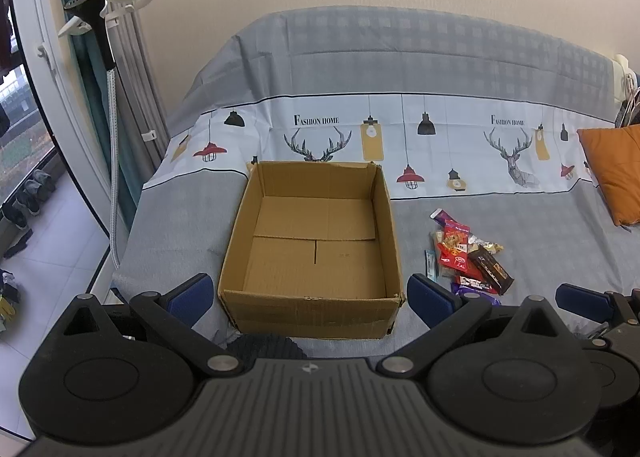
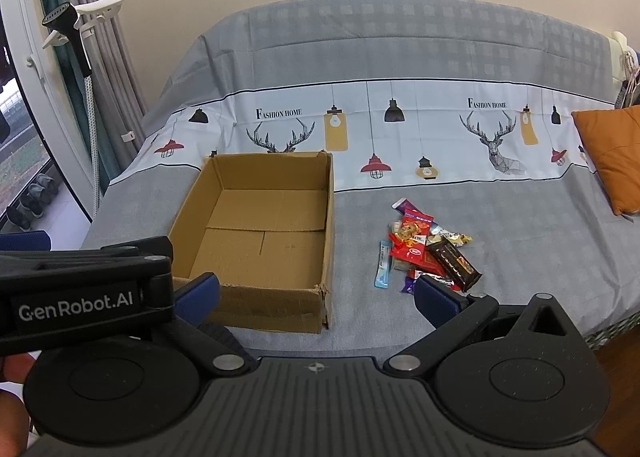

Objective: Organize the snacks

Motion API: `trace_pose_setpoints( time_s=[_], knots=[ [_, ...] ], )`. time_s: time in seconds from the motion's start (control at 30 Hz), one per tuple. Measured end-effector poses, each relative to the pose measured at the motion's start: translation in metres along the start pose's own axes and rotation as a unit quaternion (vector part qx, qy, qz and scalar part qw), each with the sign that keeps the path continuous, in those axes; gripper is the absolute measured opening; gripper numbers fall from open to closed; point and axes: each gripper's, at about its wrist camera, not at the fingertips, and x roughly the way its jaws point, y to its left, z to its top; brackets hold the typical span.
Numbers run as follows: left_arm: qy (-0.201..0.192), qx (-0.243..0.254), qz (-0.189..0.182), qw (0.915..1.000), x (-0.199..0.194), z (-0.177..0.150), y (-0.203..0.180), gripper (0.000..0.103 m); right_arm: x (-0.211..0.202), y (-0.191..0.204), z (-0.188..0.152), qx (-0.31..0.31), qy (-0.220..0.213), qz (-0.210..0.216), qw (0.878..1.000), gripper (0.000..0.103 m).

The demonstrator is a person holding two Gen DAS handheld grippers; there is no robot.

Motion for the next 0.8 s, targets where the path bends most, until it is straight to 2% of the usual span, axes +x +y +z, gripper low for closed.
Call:
trace_pose_setpoints(
  time_s=[0.8],
  knots=[
    [0.006, -0.001, 0.006, 1.0000, 0.0042, -0.0077, -0.0011, 0.103, 0.0050, 0.0009, -0.0038, -0.002, 0.007, 0.006, 1.000, 0.103]
  ],
)
